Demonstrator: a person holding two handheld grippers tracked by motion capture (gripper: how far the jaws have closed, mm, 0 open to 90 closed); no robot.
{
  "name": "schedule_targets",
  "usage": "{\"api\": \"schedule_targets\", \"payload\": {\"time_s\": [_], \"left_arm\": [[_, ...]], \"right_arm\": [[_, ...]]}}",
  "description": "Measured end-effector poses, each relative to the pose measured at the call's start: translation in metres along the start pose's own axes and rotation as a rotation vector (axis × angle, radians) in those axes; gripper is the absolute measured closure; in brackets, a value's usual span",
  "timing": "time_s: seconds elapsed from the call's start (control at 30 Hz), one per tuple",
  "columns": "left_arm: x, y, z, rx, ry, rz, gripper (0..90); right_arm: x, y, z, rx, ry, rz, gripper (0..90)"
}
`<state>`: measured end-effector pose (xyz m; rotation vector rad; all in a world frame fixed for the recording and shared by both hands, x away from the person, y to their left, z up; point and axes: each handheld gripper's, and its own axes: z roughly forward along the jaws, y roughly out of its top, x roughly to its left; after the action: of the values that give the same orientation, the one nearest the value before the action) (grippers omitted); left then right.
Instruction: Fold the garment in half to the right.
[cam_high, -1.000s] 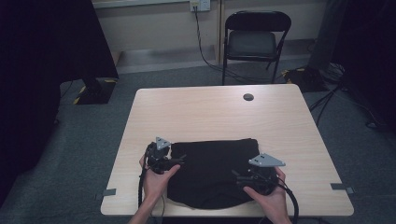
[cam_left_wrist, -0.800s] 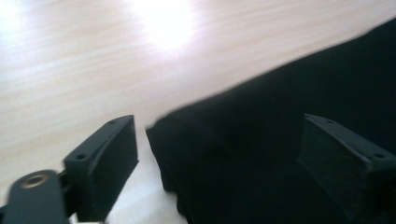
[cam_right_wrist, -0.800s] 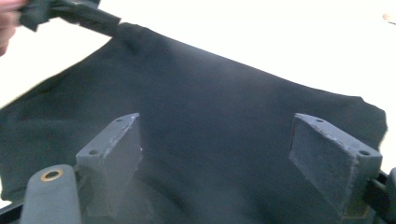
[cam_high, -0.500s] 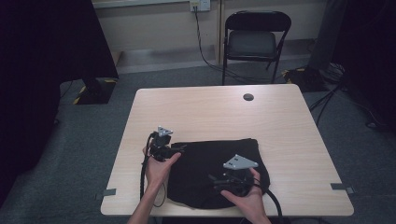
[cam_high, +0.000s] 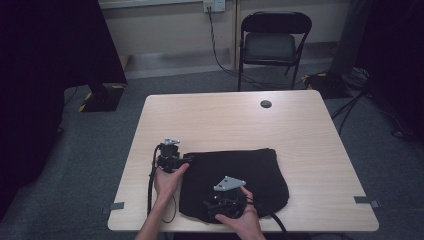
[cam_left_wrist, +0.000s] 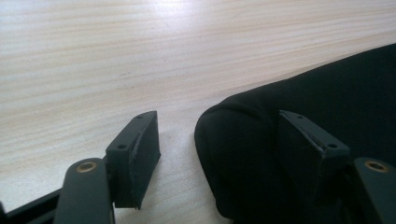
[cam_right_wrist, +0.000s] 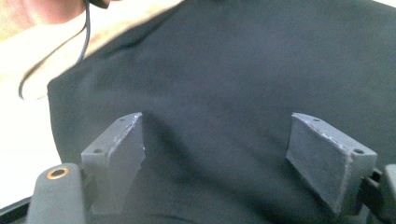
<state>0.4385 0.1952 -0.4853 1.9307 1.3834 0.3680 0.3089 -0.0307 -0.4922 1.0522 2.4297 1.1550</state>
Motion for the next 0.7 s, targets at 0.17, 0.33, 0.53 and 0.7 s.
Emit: {"api": "schedule_targets", "payload": {"time_s": [0.17,0.33,0.53,0.7], "left_arm": [[-0.004,-0.001,0.004,0.010,0.000,0.014,33.6],[-0.009,-0.001,0.005,0.007,0.008,0.037,38.5],[-0.010,-0.005,0.005,-0.023,-0.009,0.028,49.0],[-0.004,-0.007,0.004,-0.037,-0.051,-0.001,59.4]], "right_arm": [[0.002,-0.005,0.005,0.012,-0.007,-0.006,18.3],[0.007,-0.007,0.007,0.015,-0.037,-0.044,18.0],[0.010,-0.009,0.008,0.014,-0.059,-0.068,17.8],[0.012,-0.010,0.008,0.006,-0.070,-0.067,17.7]]}}
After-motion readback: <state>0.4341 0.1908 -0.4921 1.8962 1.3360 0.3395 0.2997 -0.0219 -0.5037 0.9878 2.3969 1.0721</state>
